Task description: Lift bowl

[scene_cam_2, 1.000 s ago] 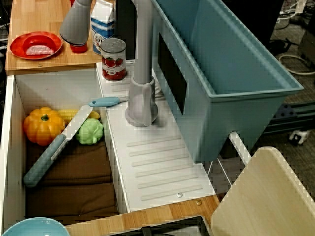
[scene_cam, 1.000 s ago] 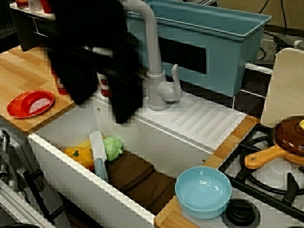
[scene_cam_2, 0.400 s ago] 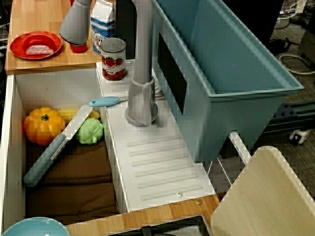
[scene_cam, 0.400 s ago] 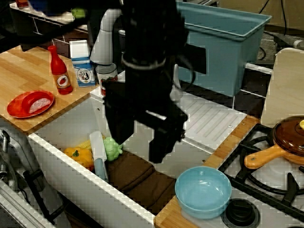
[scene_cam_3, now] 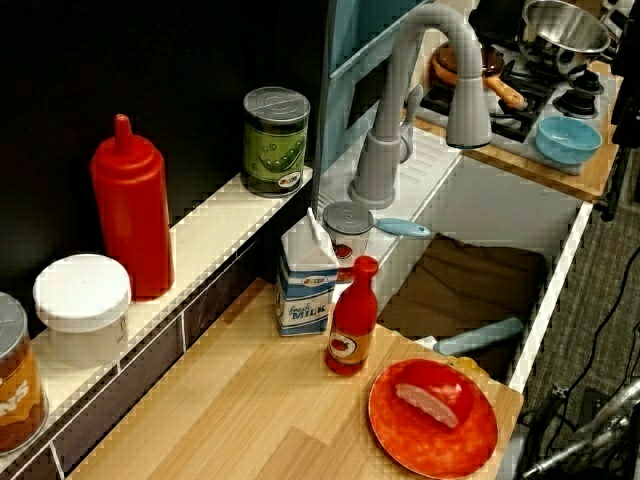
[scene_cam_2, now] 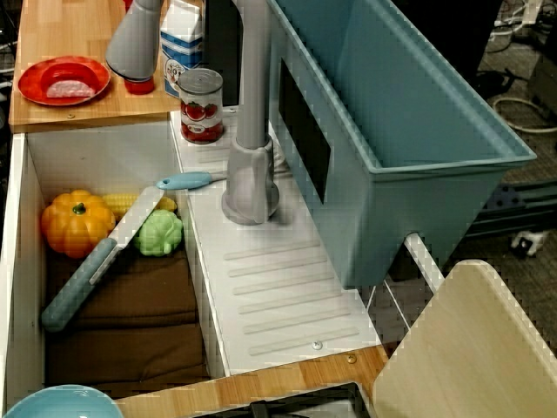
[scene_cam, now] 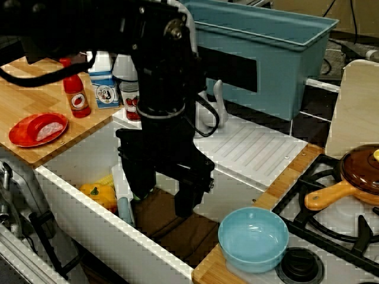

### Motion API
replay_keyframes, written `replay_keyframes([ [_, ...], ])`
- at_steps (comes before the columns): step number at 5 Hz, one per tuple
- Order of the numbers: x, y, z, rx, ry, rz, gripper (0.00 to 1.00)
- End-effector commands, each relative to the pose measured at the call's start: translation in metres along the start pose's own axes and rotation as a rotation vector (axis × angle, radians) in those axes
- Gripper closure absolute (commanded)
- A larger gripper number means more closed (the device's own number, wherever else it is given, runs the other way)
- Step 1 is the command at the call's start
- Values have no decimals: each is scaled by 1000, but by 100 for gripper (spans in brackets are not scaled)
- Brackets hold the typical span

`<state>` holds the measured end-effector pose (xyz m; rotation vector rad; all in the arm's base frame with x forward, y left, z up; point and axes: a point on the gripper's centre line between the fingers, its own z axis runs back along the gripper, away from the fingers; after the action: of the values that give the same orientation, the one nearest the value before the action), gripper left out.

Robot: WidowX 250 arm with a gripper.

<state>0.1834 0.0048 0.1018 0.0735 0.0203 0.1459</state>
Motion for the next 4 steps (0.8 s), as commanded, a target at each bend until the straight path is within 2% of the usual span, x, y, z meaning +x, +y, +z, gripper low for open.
replay_keyframes([
  [1, 14, -14, 13, -53, -104, 32, 0],
  [2, 31, -26, 17, -79, -137, 24, 0],
  [3, 41, -31, 12, -92, -161, 35, 0],
  [4, 49, -33, 1, -78, -205, 77, 0],
])
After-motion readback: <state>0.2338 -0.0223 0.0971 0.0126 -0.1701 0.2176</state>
